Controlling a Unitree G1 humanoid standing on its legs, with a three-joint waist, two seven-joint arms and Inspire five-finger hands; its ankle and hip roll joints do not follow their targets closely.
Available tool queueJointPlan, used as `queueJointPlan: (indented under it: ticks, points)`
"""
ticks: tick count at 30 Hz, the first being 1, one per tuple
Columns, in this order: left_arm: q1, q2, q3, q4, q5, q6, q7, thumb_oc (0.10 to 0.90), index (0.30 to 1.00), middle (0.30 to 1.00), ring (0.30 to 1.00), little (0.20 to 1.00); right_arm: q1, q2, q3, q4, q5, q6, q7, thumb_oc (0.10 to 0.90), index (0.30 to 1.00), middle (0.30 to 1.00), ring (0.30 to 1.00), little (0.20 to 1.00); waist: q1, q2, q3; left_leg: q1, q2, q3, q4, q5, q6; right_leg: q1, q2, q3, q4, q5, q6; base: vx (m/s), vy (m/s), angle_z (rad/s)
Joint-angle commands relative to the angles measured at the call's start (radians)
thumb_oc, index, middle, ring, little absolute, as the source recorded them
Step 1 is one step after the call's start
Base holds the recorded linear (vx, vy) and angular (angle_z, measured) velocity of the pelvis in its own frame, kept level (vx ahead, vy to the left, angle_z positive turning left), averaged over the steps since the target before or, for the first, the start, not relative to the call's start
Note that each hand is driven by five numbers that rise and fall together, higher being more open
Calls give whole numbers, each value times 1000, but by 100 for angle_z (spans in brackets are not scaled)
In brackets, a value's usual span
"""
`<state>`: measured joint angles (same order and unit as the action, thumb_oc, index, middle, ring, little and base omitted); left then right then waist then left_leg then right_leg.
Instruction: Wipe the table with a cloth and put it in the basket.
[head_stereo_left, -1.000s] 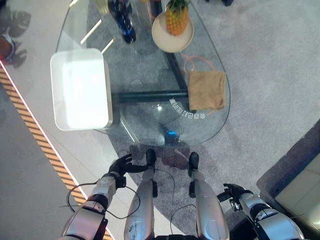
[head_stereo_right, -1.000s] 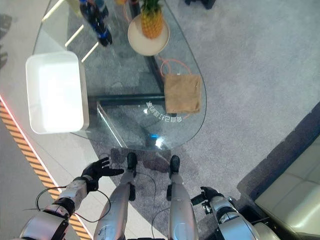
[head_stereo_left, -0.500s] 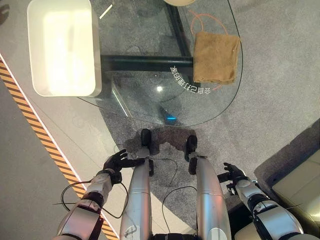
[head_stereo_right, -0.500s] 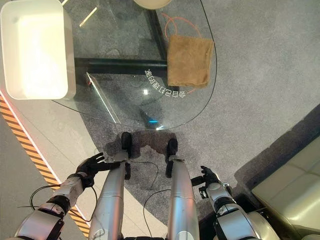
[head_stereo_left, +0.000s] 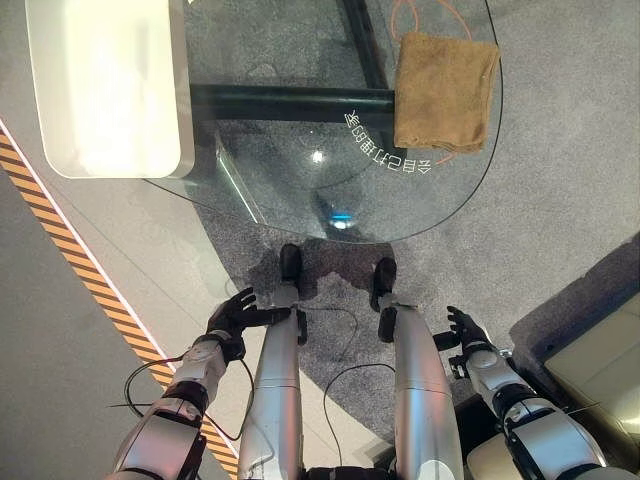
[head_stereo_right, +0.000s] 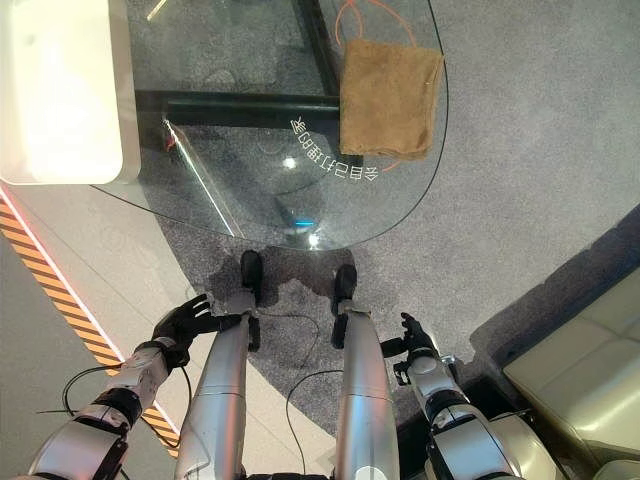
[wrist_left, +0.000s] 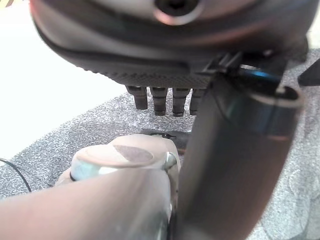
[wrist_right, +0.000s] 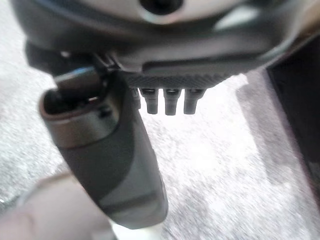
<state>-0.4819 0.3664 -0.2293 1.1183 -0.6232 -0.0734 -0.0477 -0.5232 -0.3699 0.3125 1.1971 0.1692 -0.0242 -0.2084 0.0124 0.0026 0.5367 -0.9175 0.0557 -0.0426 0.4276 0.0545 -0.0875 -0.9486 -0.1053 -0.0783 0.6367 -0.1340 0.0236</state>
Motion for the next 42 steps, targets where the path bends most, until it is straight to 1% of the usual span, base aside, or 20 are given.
queueJointPlan:
  ticks: [1,5,7,9,10,13,15,20,24,25,28,30,32,36,40,42]
  points:
    - [80,35,-9,0,-20,11,16,800,900,900,900,900,54,-128,-45,-53,93,-47,-67,800,900,900,900,900,6,5,-17,-39,-47,9,117,-63,42,20,14,-13,-73,96,6,42,-14,0]
    - [96,50,-16,-27,-30,16,24,800,900,900,900,900,7,-204,-102,-142,138,-99,-114,800,900,900,900,900,8,6,-17,-48,-45,10,110,-62,43,13,14,-15,-85,106,10,18,-10,0]
    - [114,57,-19,-37,-37,6,28,800,900,900,900,900,-20,-250,-111,-231,164,-111,-146,800,900,900,900,900,9,4,-17,-53,-45,7,105,-61,43,8,13,-19,-92,112,11,8,-16,0]
    - [132,63,-18,-45,-43,-4,27,800,900,900,900,900,-48,-291,-116,-318,176,-109,-174,800,900,900,900,900,9,1,-17,-58,-45,4,104,-63,42,3,12,-22,-95,116,11,37,-8,0]
    - [144,63,-20,-45,-45,-7,25,800,900,900,900,900,-53,-305,-113,-346,179,-110,-185,800,900,900,900,900,10,0,-17,-38,-43,2,112,-96,39,21,14,-18,-85,87,17,75,-6,1]
    - [160,66,-19,-36,-55,-26,8,800,900,900,900,900,-128,-381,-106,-451,167,-131,-235,800,900,900,900,900,9,-3,-17,-42,-38,1,110,-98,37,13,11,-23,-87,91,18,25,1,0]
    - [160,68,-22,-29,-60,-34,1,800,900,900,900,900,-192,-419,-87,-487,160,-121,-260,800,900,900,900,900,12,-2,-17,-46,-38,1,105,-96,36,8,9,-26,-89,91,19,10,15,1]
    - [143,63,-38,-20,-68,-51,-4,800,900,900,900,900,-331,-469,-34,-545,88,-122,-313,800,900,900,900,900,19,3,-17,-56,-41,-3,87,-88,32,-2,9,-29,-103,94,22,0,3,-1]
    - [128,64,-51,-27,-77,-46,5,800,900,900,900,900,-436,-502,32,-576,35,-81,-338,800,900,900,900,900,26,8,-17,-51,-45,-2,65,-81,32,2,6,-36,-120,95,26,2,-1,2]
    - [125,69,-53,-28,-80,-44,3,800,900,900,900,900,-480,-515,60,-575,28,-63,-336,800,900,900,900,900,30,10,-17,-50,-47,-3,59,-79,31,4,4,-39,-126,95,26,0,0,0]
    - [120,74,-55,-32,-80,-37,0,800,900,900,900,900,-540,-525,98,-571,17,-43,-334,800,900,900,900,900,35,14,-17,-50,-50,-5,51,-76,31,6,3,-45,-134,95,26,0,0,0]
    - [122,80,-60,-40,-82,-31,-1,800,900,900,900,900,-602,-536,145,-572,-11,-15,-319,800,900,900,900,900,43,18,-17,-51,-52,-6,47,-74,30,6,1,-48,-138,94,25,0,0,0]
    - [122,82,-64,-53,-82,-22,3,800,900,900,900,900,-671,-541,199,-561,-40,13,-300,800,900,900,900,900,50,22,-17,-51,-53,-6,44,-73,30,6,-2,-53,-142,93,24,0,0,0]
    - [128,89,-68,-63,-78,-18,-9,800,900,900,900,900,-795,-540,302,-532,-58,60,-261,800,900,900,900,900,66,27,-17,-51,-54,-10,37,-72,30,8,-5,-62,-150,91,20,0,0,0]
    - [139,91,-70,-76,-72,-18,-13,800,900,900,900,900,-859,-534,349,-515,-60,80,-244,800,900,900,900,900,78,29,-17,-51,-58,-17,35,-72,30,10,-4,-68,-151,86,17,0,0,0]
    - [142,92,-70,-86,-68,-12,-12,800,900,900,900,900,-891,-528,372,-508,-67,107,-231,800,900,900,900,900,83,30,-17,-49,-60,-19,31,-71,32,12,-2,-71,-151,84,15,0,0,0]
